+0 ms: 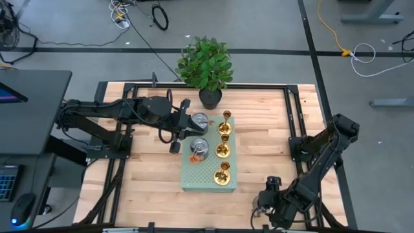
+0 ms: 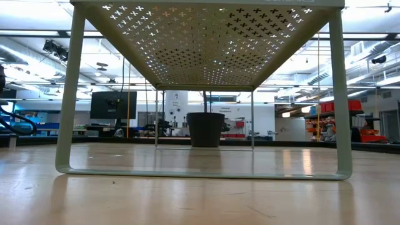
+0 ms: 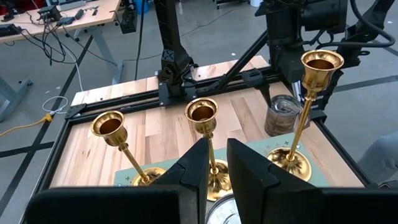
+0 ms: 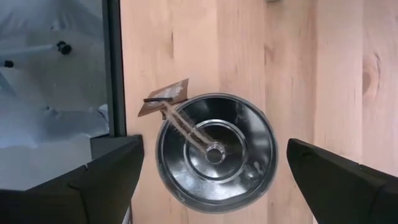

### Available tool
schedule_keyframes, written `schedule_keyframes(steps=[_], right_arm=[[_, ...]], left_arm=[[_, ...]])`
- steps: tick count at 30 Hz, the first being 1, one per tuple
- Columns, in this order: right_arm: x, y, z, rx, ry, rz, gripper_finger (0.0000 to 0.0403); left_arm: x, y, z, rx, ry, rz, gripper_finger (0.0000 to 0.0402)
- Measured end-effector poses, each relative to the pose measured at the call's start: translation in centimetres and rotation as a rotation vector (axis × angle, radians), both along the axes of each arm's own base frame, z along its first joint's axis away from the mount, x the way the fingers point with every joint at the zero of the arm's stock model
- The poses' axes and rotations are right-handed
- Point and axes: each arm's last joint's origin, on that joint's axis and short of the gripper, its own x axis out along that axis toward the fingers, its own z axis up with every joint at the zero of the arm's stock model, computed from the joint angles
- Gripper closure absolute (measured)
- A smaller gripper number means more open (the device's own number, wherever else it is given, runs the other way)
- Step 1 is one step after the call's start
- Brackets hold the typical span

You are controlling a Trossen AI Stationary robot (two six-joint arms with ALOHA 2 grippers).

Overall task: Pick & Place candle stick holders
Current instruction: Align the brown scented candle with the other orange scented candle on the shelf

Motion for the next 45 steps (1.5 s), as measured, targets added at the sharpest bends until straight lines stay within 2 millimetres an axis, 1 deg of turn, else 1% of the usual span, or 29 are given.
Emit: schedule_keyframes(steps=[11,19,29,34,45], right_arm=[[0.3,-0.1,0.0,0.031,0.027,-0.029,0.0003],[0.5,0.2,-1.1,0.011,0.065,-0.029,0.0003],[0.7,0.5,-1.9,0.002,0.098,-0.044,0.0003],[0.9,0.8,-2.7,-0.013,0.118,-0.046,0.0003],[1.1,1.1,-3.3,-0.01,0.116,-0.072,0.0003]], left_arm=[[0.0,0.0,0.0,0.0,0.0,-0.001,0.0335],[0.0,0.0,0.0,0.0,0.0,0.0,0.0335],[0.0,0.0,0.0,0.0,0.0,-0.001,0.0335],[0.0,0.0,0.0,0.0,0.0,0.0,0.0335],[0.0,0.0,0.0,0.0,0.0,0.0,0.0335]])
